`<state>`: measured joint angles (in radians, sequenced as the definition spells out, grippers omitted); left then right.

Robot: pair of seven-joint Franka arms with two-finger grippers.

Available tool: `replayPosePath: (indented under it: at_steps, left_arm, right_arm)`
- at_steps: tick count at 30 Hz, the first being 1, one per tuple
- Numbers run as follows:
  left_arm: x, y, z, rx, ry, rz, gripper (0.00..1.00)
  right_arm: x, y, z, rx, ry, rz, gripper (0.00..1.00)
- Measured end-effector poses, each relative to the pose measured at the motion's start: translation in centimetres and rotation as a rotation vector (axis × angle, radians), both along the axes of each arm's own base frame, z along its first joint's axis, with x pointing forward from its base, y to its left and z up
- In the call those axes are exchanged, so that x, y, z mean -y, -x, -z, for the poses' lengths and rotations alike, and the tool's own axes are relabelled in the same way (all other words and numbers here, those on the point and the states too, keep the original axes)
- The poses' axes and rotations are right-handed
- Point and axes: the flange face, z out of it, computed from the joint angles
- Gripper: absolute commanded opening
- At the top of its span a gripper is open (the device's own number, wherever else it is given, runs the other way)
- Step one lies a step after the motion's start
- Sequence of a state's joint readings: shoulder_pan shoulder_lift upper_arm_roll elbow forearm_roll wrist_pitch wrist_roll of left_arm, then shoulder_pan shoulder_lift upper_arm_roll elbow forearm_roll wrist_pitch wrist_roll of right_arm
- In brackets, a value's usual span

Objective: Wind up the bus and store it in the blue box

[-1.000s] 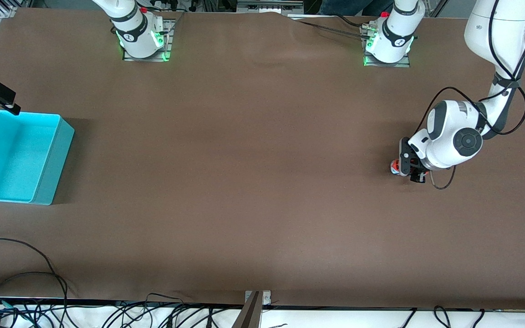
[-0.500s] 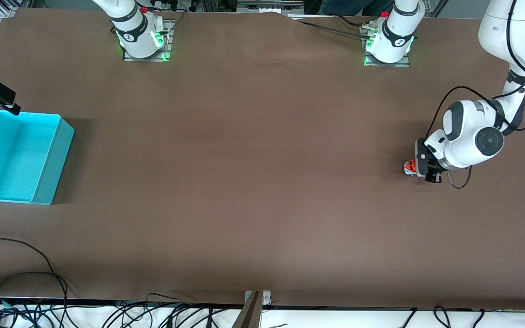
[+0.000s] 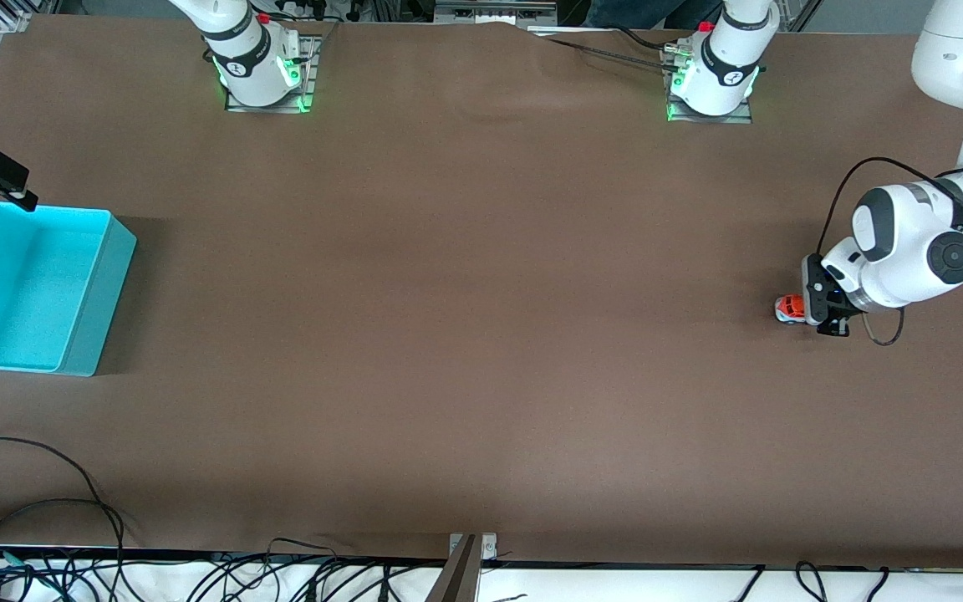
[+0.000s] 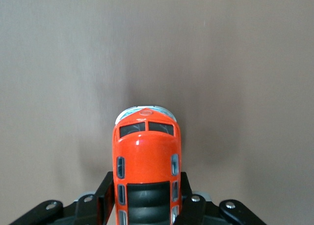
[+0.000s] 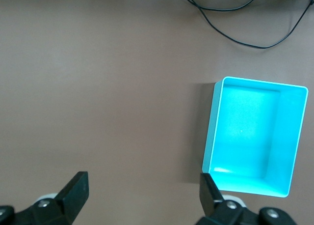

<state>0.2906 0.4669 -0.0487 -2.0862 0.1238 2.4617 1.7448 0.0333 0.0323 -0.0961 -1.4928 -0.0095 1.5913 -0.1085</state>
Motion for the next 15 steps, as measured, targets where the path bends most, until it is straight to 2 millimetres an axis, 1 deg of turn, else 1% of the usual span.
replayPosePath:
  at_steps: [8, 15]
  left_arm:
    - [-2.7, 0.3, 0.0, 0.01, 0.002, -0.013, 0.31]
    - [-6.4, 0.6, -0.1, 0.02, 0.004, -0.012, 0.31]
  right_arm:
    - [0.1, 0.0, 0.0, 0.0, 0.0, 0.003, 1.0]
    - [0.4, 0.0, 0.0, 0.0, 0.0, 0.008, 1.0]
